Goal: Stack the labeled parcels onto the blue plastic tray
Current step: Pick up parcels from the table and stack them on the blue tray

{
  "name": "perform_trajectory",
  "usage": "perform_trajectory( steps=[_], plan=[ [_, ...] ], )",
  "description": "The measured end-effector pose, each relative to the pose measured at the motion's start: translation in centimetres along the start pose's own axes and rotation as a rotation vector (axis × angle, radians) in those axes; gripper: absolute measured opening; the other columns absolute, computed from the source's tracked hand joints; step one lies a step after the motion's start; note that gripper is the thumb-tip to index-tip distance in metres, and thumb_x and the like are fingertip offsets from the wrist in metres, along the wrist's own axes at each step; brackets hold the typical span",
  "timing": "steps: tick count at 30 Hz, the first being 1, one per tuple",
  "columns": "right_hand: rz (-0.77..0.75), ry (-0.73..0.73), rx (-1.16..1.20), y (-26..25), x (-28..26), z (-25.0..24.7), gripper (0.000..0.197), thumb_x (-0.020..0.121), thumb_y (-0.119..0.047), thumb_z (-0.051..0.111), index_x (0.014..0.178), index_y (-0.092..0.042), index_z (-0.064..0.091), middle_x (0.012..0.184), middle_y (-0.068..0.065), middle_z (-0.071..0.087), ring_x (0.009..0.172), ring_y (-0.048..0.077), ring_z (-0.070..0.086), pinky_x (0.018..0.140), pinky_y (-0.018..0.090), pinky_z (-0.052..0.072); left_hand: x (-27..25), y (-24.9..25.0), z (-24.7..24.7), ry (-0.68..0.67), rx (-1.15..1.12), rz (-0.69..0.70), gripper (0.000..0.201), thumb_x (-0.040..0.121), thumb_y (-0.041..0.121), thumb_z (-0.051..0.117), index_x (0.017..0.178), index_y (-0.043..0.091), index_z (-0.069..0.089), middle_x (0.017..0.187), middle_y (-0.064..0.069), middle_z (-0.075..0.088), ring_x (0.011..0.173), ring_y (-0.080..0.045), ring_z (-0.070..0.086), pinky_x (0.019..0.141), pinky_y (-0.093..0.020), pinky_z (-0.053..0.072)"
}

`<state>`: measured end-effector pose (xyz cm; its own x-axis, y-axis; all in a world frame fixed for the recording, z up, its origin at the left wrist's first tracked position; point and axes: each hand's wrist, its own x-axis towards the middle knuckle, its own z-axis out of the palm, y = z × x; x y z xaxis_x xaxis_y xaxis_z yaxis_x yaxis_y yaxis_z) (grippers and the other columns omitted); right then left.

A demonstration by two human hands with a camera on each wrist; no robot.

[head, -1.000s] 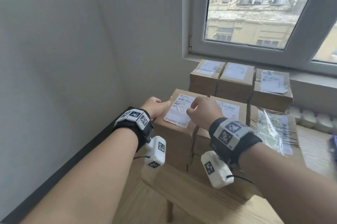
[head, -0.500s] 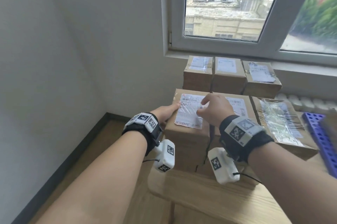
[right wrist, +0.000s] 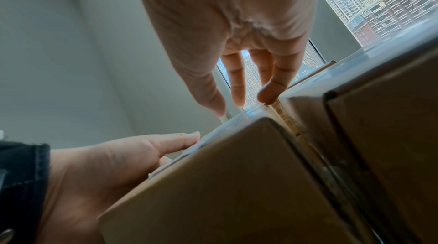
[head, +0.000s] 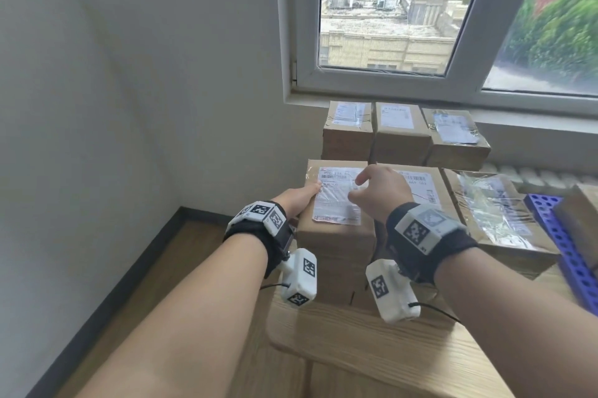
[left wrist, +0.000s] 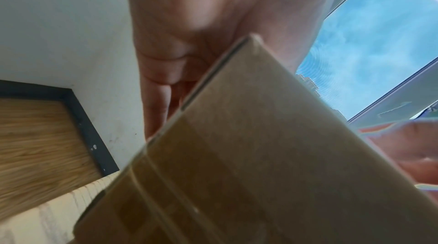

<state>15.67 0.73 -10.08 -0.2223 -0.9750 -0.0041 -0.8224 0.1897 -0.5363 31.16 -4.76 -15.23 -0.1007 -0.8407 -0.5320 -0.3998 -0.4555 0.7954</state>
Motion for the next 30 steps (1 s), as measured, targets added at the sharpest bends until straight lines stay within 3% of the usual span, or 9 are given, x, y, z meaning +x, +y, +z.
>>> perform_trajectory(
  steps=[4, 7, 9, 13, 18, 21, 25, 28, 30],
  plan=[
    [-0.010, 0.012, 0.043, -0.6, -0.1, 0.2, 0.032, 0.087, -0.023, 0.064, 0.118, -0.017, 0.062, 0.121, 0.003, 0.059, 0.111, 0.021, 0.054, 0.088, 0.030, 0.043, 0.2, -0.2, -0.4, -0.025, -0.013, -0.005, 0.064, 0.083, 0.065, 0.056, 0.117, 0.012, 0.066, 0.110, -0.010, 0.071, 0.104, -0.030, 0.067, 0.101, -0.042, 0.050],
    [-0.013, 0.024, 0.077, -1.0, 0.1, 0.5, 0.039, 0.086, -0.020, 0.066, 0.124, -0.019, 0.057, 0.123, 0.004, 0.059, 0.112, 0.021, 0.054, 0.088, 0.030, 0.044, 1.8, -0.8, -1.0, 0.001, 0.015, 0.002, 0.096, 0.049, 0.075, 0.057, 0.122, 0.014, 0.067, 0.121, -0.011, 0.069, 0.112, -0.031, 0.065, 0.105, -0.044, 0.047],
    [-0.013, 0.027, 0.097, -1.2, 0.2, 0.5, 0.047, 0.086, -0.017, 0.067, 0.130, -0.019, 0.053, 0.126, 0.005, 0.059, 0.114, 0.022, 0.055, 0.090, 0.031, 0.046, 1.7, -0.5, -1.7, 0.029, 0.023, 0.018, 0.095, 0.052, 0.077, 0.059, 0.123, 0.014, 0.066, 0.120, -0.010, 0.069, 0.112, -0.030, 0.065, 0.105, -0.043, 0.048],
    [-0.016, 0.036, 0.164, -1.8, 0.5, 0.2, 0.054, 0.084, -0.013, 0.067, 0.136, -0.013, 0.050, 0.127, 0.006, 0.060, 0.115, 0.024, 0.056, 0.097, 0.038, 0.050, -0.1, 0.7, -3.4, 0.047, -0.008, 0.053, 0.057, 0.087, 0.065, 0.052, 0.107, 0.014, 0.068, 0.116, -0.012, 0.070, 0.110, -0.033, 0.066, 0.100, -0.042, 0.050],
    [-0.008, 0.083, 0.341, -2.7, 0.9, -1.3, 0.036, 0.084, -0.011, 0.070, 0.119, -0.015, 0.062, 0.108, 0.000, 0.065, 0.100, 0.018, 0.061, 0.086, 0.029, 0.051, -2.0, 2.5, -4.9, 0.085, -0.096, 0.152, 0.048, 0.096, 0.054, 0.050, 0.110, 0.011, 0.067, 0.111, -0.010, 0.071, 0.101, -0.029, 0.068, 0.095, -0.036, 0.052],
    [-0.007, 0.064, 0.495, -3.0, 0.7, -2.6, 0.022, 0.081, -0.003, 0.072, 0.100, -0.012, 0.070, 0.095, -0.001, 0.069, 0.095, 0.019, 0.065, 0.083, 0.029, 0.053, -2.6, 3.7, -5.6, 0.141, -0.144, 0.265, 0.041, 0.095, 0.050, 0.052, 0.096, 0.012, 0.069, 0.104, -0.011, 0.072, 0.096, -0.030, 0.068, 0.095, -0.039, 0.052],
    [-0.028, 0.065, 0.701, -2.8, 0.3, -4.3, 0.043, 0.082, 0.001, 0.071, 0.122, -0.011, 0.065, 0.098, 0.000, 0.072, 0.097, 0.018, 0.069, 0.090, 0.035, 0.056, -2.6, 4.9, -5.8, 0.217, -0.268, 0.401, 0.049, 0.079, 0.058, 0.060, 0.095, 0.013, 0.071, 0.097, -0.010, 0.075, 0.094, -0.031, 0.071, 0.094, -0.049, 0.054],
    [-0.050, 0.062, 0.834, -2.0, -0.4, -5.4, 0.057, 0.086, -0.005, 0.069, 0.138, -0.023, 0.052, 0.101, 0.003, 0.071, 0.090, 0.016, 0.070, 0.080, 0.033, 0.059, -3.6, 6.5, -4.9, 0.192, -0.287, 0.492, 0.047, 0.091, 0.053, 0.055, 0.109, 0.012, 0.069, 0.100, -0.006, 0.074, 0.087, -0.024, 0.070, 0.074, -0.034, 0.055],
    [-0.060, 0.110, 0.864, -1.0, -0.7, -5.9, 0.063, 0.085, -0.011, 0.072, 0.141, -0.027, 0.049, 0.108, 0.007, 0.070, 0.094, 0.020, 0.071, 0.082, 0.038, 0.059, -4.0, 7.6, -4.0, 0.184, -0.292, 0.557, 0.041, 0.096, 0.049, 0.052, 0.107, 0.013, 0.068, 0.094, -0.003, 0.072, 0.079, -0.017, 0.066, 0.067, -0.028, 0.050]
  ],
)
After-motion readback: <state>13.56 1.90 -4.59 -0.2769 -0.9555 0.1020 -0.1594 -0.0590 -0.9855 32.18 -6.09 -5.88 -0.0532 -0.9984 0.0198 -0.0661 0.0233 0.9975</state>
